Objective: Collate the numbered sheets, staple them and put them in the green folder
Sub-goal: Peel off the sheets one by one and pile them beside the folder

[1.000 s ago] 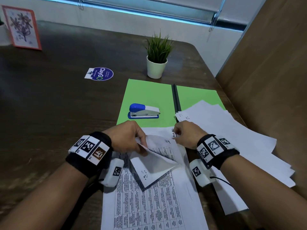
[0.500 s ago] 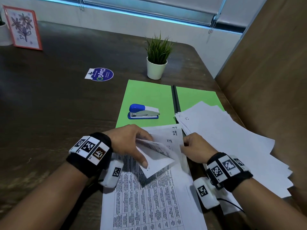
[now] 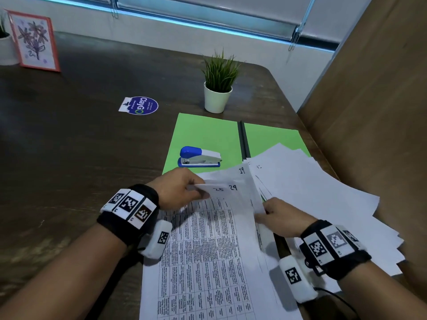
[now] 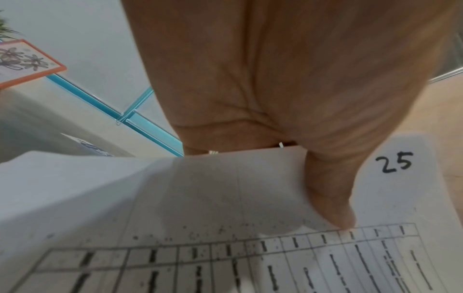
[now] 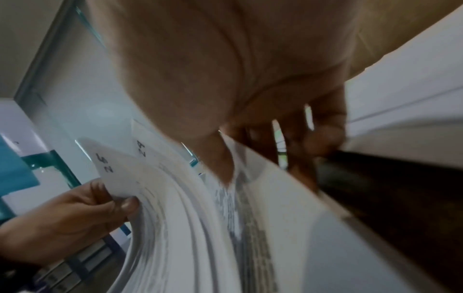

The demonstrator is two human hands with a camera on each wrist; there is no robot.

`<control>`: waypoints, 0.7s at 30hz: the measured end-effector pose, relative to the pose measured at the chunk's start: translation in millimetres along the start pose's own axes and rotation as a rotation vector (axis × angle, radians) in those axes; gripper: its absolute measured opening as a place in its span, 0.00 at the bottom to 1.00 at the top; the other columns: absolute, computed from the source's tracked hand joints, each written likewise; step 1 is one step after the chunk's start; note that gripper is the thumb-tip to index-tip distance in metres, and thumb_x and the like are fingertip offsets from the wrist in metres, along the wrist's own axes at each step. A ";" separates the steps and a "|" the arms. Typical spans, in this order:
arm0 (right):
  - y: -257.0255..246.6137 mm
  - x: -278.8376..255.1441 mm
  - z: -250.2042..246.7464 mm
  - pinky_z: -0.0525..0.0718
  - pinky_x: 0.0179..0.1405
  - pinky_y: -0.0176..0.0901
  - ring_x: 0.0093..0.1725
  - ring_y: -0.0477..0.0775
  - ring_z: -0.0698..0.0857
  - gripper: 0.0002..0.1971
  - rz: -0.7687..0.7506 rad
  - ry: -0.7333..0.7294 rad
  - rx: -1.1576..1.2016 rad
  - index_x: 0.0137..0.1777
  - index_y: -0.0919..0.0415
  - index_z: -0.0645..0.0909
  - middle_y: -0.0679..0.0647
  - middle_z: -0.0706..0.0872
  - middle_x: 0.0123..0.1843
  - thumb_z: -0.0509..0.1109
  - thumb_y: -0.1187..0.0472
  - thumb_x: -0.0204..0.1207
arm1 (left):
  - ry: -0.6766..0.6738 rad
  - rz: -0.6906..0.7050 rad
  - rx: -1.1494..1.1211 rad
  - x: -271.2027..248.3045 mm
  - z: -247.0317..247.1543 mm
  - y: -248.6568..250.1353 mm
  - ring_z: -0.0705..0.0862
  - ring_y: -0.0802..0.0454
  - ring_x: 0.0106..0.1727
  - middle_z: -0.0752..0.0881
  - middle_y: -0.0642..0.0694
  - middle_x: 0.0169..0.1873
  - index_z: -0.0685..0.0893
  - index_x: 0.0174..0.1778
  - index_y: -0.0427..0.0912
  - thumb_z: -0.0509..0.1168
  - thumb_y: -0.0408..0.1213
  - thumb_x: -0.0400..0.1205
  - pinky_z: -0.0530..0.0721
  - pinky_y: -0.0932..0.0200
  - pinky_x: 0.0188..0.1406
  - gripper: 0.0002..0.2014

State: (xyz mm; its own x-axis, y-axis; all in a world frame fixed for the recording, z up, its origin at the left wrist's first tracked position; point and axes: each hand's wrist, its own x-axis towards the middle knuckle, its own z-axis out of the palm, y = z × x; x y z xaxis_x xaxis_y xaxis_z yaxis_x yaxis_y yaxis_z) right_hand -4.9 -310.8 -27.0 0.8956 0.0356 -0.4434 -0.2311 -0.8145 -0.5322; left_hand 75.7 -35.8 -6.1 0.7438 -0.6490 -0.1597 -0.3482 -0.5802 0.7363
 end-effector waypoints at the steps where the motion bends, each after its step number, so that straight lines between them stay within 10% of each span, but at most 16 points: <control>1: -1.3 -1.5 -2.5 0.63 0.23 0.39 0.19 0.44 0.65 0.21 0.019 -0.006 -0.044 0.26 0.53 0.67 0.43 0.67 0.21 0.67 0.55 0.81 | -0.001 0.005 0.004 -0.3 0.1 1.0 0.79 0.72 0.24 0.82 0.70 0.21 0.91 0.42 0.54 0.70 0.42 0.84 0.70 0.78 0.25 0.07; 6: -13.4 -0.3 -62.9 0.72 0.29 0.47 0.27 0.48 0.72 0.21 -0.134 0.780 0.121 0.23 0.60 0.75 0.46 0.72 0.21 0.73 0.55 0.76 | 0.036 -0.004 0.045 1.9 -0.4 -2.0 0.77 0.70 0.23 0.81 0.68 0.20 0.87 0.33 0.61 0.73 0.44 0.82 0.71 0.75 0.26 0.11; 12: -66.4 -39.0 -167.7 0.76 0.30 0.55 0.31 0.56 0.76 0.23 -0.377 1.268 0.065 0.38 0.69 0.81 0.60 0.80 0.32 0.67 0.46 0.78 | 0.038 -0.028 0.027 2.8 -1.9 0.1 0.78 0.70 0.24 0.82 0.67 0.21 0.87 0.29 0.62 0.75 0.44 0.80 0.70 0.77 0.24 0.13; 15: -86.2 -59.2 -186.8 0.79 0.44 0.58 0.37 0.64 0.79 0.21 -0.410 1.230 -0.243 0.38 0.60 0.76 0.63 0.80 0.35 0.60 0.42 0.79 | 0.033 -0.034 0.021 1.2 -1.4 0.0 0.77 0.69 0.22 0.82 0.67 0.20 0.91 0.36 0.58 0.74 0.46 0.81 0.69 0.76 0.22 0.07; 21: -93.5 -47.9 -112.9 0.67 0.28 0.45 0.33 0.70 0.86 0.26 -0.375 0.764 -1.005 0.37 0.61 0.82 0.65 0.86 0.33 0.49 0.48 0.83 | 0.020 -0.039 -0.002 0.1 4.5 2.2 0.70 0.61 0.20 0.76 0.56 0.21 0.92 0.46 0.50 0.66 0.53 0.85 0.68 0.66 0.21 0.14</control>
State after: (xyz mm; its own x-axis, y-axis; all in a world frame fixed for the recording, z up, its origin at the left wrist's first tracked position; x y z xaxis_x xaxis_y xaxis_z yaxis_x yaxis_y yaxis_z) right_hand 16.7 -301.7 125.4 0.9077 0.2876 0.3055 0.1613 -0.9113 0.3788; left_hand 72.5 -39.4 -7.5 0.7681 -0.6160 -0.1749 -0.3177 -0.6037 0.7312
